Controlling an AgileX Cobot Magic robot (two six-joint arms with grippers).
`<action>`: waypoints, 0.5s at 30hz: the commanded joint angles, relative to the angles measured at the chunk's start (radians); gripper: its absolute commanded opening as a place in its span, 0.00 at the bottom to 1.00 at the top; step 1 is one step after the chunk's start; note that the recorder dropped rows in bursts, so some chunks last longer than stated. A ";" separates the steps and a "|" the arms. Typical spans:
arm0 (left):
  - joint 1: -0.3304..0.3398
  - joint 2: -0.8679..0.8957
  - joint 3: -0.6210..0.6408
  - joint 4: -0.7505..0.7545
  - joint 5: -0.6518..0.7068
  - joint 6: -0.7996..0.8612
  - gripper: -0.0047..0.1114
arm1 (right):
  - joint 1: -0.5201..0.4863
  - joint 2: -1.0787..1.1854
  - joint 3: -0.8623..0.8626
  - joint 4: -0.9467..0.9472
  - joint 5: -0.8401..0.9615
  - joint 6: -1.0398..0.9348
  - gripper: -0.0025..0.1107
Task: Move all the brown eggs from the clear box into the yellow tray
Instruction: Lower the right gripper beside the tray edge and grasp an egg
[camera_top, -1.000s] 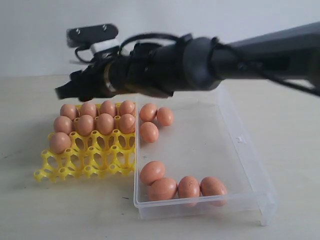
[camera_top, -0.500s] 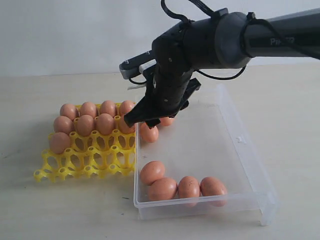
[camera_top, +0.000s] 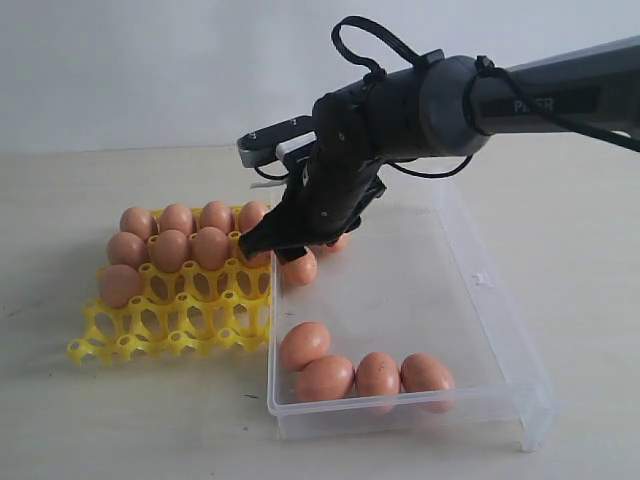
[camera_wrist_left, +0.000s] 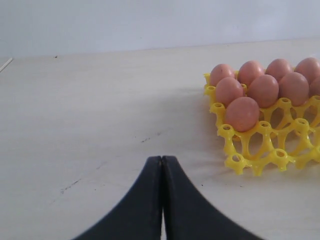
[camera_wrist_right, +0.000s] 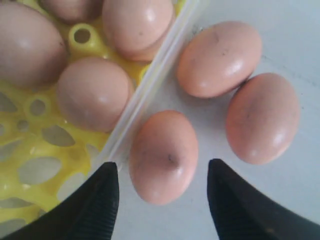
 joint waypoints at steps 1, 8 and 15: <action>-0.005 -0.002 -0.004 -0.004 -0.009 0.000 0.04 | -0.004 0.027 -0.005 0.013 -0.055 -0.042 0.48; -0.005 -0.002 -0.004 -0.004 -0.009 0.000 0.04 | -0.006 0.083 -0.005 0.013 -0.084 -0.076 0.48; -0.005 -0.002 -0.004 -0.004 -0.009 0.000 0.04 | -0.006 0.094 -0.005 -0.004 -0.083 -0.149 0.15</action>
